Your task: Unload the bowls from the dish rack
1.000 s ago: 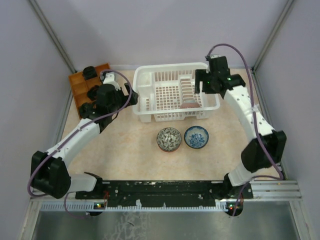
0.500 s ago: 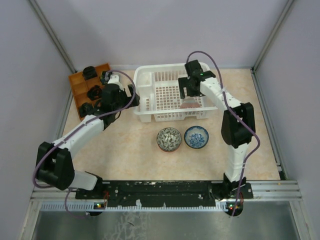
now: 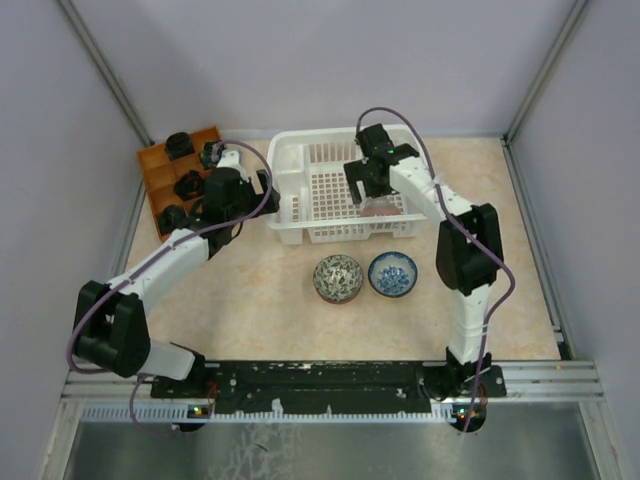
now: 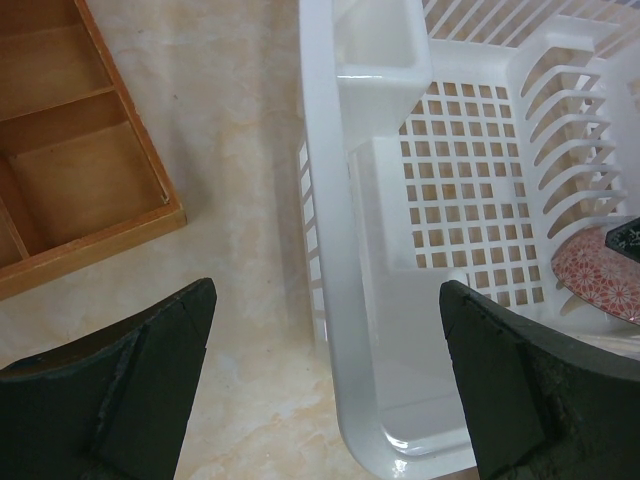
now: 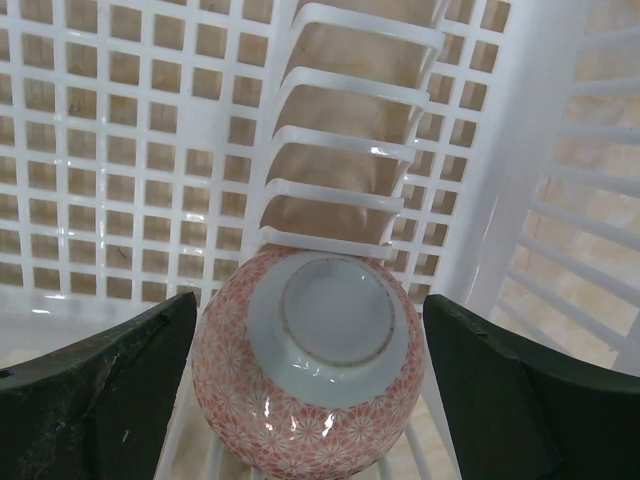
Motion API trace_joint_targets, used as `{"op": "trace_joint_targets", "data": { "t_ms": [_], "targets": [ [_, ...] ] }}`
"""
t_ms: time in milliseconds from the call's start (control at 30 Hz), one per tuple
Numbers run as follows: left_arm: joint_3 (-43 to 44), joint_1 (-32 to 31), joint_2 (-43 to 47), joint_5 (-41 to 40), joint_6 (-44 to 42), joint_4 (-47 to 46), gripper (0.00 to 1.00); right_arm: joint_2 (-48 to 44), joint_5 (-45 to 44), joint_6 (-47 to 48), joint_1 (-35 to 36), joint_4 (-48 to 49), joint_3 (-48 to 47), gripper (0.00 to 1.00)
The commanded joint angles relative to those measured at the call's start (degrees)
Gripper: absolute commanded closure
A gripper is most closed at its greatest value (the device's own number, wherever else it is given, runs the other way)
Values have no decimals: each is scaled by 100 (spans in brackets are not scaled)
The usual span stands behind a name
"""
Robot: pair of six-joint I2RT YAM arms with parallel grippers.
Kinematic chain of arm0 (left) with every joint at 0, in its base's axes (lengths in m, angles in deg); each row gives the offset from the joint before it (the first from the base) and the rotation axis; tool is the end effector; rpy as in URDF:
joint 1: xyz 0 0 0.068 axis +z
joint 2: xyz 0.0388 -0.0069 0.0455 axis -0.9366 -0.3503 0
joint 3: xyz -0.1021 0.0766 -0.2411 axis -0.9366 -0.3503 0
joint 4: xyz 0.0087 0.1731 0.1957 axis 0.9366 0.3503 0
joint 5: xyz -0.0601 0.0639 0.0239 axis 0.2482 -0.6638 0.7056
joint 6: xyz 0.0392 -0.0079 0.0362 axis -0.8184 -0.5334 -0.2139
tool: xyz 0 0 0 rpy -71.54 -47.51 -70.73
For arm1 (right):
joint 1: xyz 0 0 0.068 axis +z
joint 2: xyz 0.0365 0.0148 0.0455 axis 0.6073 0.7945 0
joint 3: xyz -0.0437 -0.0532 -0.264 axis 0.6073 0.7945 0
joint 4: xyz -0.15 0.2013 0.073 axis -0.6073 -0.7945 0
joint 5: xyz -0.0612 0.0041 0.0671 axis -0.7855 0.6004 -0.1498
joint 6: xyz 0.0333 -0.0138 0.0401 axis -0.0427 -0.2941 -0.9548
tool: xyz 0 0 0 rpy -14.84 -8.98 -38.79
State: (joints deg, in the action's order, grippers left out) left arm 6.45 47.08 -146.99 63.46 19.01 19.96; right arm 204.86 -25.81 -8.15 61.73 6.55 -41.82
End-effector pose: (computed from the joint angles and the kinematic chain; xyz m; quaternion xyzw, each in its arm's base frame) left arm 0.3021 -0.1186 0.2770 -0.0370 0.8439 -0.1384 0.5170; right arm 0.4067 0.1767 0.2603 -0.1209 0.9494 -0.0130 0.2895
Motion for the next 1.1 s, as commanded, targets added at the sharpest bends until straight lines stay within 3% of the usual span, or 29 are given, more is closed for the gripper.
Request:
{"op": "trace_joint_targets", "data": {
  "t_ms": [0, 200, 367, 1067],
  "targets": [
    [150, -32, -21, -43, -49, -104, 1, 13, -122, 537, 73, -361, -646, 4],
    [149, -31, -15, -41, -43, -104, 1, 745, -504, 856, 276, -1778, -1981, 2],
    [159, -33, -12, -48, -59, -103, 1, 1106, -598, 1039, 396, -2353, -2572, 1],
    [114, -21, -60, 1, -33, -163, 1, 1499, 349, 1540, 418, -2874, -2429, 1]
  ]
}}
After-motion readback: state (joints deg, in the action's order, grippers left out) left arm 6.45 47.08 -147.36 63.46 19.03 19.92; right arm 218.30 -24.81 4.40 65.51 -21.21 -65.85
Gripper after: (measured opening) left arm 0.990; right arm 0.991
